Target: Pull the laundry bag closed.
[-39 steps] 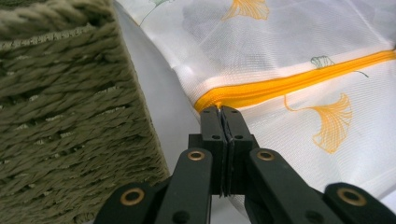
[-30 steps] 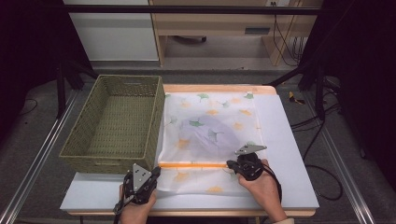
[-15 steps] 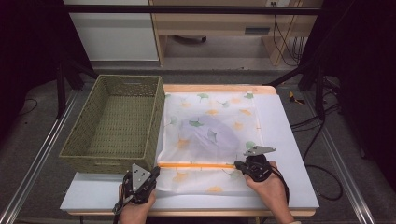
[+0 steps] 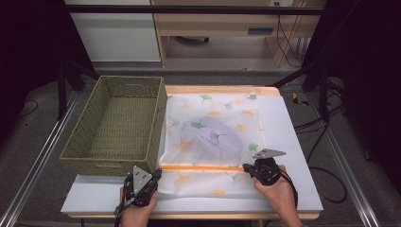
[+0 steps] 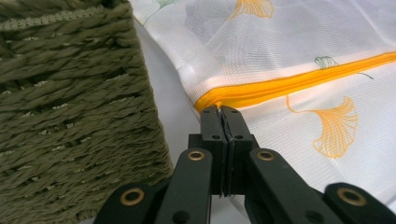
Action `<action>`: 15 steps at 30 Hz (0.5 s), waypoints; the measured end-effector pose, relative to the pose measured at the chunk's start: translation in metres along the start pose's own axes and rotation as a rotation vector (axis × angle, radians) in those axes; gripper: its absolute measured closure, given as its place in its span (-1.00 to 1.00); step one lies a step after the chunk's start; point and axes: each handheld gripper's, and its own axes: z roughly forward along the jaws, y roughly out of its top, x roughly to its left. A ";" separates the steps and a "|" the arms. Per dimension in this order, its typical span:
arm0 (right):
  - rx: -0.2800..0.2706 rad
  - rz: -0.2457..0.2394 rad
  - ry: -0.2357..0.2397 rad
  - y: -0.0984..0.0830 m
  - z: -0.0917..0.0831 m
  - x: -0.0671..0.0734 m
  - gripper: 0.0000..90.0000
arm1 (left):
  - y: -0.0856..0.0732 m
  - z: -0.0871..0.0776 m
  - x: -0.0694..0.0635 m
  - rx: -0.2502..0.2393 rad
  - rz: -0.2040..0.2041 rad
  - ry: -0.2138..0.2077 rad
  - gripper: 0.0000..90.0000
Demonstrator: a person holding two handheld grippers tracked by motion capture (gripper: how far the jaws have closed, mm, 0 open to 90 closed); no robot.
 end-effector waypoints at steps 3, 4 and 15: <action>-0.003 0.007 -0.001 -0.004 -0.002 -0.003 1.00 | 0.000 0.001 0.001 -0.001 -0.001 0.000 0.98; -0.009 0.010 0.003 -0.004 -0.003 -0.004 1.00 | -0.001 0.001 0.000 0.001 -0.002 -0.002 0.98; -0.025 0.019 0.008 -0.007 -0.006 -0.007 1.00 | -0.001 0.001 0.000 0.001 0.002 -0.003 0.98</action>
